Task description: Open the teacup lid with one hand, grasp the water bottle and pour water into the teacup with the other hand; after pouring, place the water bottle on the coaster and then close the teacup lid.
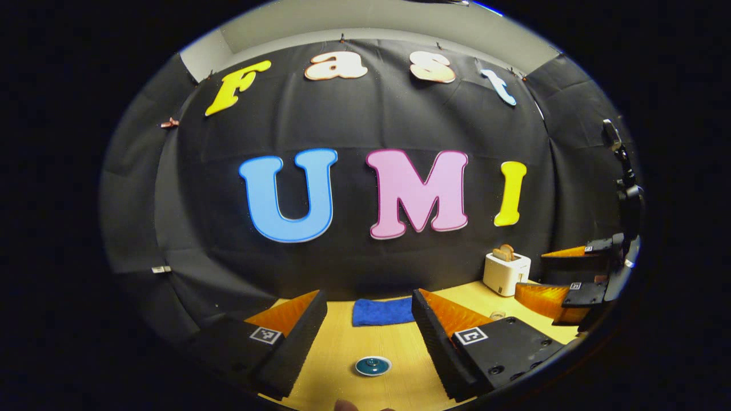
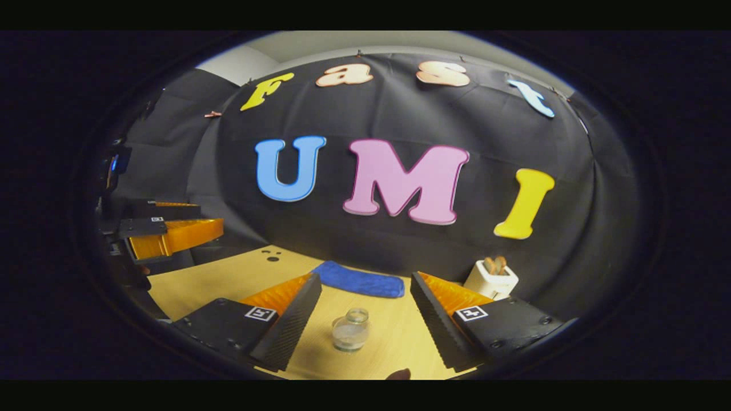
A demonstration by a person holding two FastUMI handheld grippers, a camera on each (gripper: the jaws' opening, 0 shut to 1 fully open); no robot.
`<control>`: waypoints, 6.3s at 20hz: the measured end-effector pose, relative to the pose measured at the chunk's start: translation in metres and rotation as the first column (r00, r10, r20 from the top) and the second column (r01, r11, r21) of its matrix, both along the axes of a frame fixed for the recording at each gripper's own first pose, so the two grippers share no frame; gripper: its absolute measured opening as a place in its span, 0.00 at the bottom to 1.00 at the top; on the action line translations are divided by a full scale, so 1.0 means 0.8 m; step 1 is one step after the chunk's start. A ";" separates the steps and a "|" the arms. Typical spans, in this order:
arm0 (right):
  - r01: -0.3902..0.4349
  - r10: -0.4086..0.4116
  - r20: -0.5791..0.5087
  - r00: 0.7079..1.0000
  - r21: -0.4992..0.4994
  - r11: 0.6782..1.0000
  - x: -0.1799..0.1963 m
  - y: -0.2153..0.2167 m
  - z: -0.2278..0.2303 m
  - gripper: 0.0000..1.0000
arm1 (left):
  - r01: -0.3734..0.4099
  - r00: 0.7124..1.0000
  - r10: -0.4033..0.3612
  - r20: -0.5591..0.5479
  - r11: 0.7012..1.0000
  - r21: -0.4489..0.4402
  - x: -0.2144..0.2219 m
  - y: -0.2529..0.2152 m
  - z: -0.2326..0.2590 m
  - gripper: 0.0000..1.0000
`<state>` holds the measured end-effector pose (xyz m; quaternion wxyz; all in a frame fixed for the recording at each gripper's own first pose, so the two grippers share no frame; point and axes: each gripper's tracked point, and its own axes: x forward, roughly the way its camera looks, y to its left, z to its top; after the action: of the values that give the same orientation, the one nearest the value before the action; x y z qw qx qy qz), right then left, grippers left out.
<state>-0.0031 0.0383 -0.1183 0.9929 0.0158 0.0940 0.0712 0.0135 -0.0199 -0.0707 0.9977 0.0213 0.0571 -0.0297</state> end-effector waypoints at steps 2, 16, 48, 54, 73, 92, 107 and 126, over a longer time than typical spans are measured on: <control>0.002 -0.002 -0.030 1.000 -0.001 1.000 0.005 0.003 -0.042 0.98 | -0.002 0.999 0.002 -0.033 1.000 -0.010 0.012 0.000 -0.048 0.94; 0.033 -0.030 -0.073 0.997 0.040 0.999 0.011 0.013 -0.202 0.98 | 0.022 0.991 -0.014 -0.133 0.998 0.057 0.090 0.000 -0.302 0.76; -0.029 0.047 -0.204 0.978 0.087 0.996 0.032 0.045 -0.282 0.92 | -0.011 0.991 0.014 -0.131 1.000 0.025 0.093 0.027 -0.287 0.31; -0.048 0.051 -0.181 0.982 0.018 0.999 0.039 0.050 -0.264 0.76 | -0.029 0.991 0.034 -0.128 0.999 0.042 0.090 0.039 -0.283 0.31; -0.123 0.096 -0.084 0.992 -0.820 0.559 0.156 0.079 -0.242 0.75 | -0.232 0.965 0.231 -0.126 0.973 0.002 0.032 0.158 -0.268 0.28; -0.140 0.230 -0.111 0.967 -0.984 0.112 0.158 0.104 -0.239 0.75 | -0.269 0.951 0.268 -0.151 0.963 0.020 0.015 0.200 -0.296 0.28; 0.023 0.330 -0.018 0.944 -0.992 -0.122 0.176 0.108 -0.200 0.75 | -0.270 0.950 0.271 -0.153 0.962 0.029 0.014 0.202 -0.301 0.31; 0.249 0.468 0.097 0.878 -0.929 -0.274 0.189 0.125 -0.153 0.78 | -0.296 0.943 0.295 -0.157 0.955 0.018 0.005 0.216 -0.308 0.28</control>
<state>0.1477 0.1385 -0.2406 0.5812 -0.8030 -0.1141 0.0664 0.0174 0.1532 -0.3175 0.9832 0.0070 0.1385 0.1183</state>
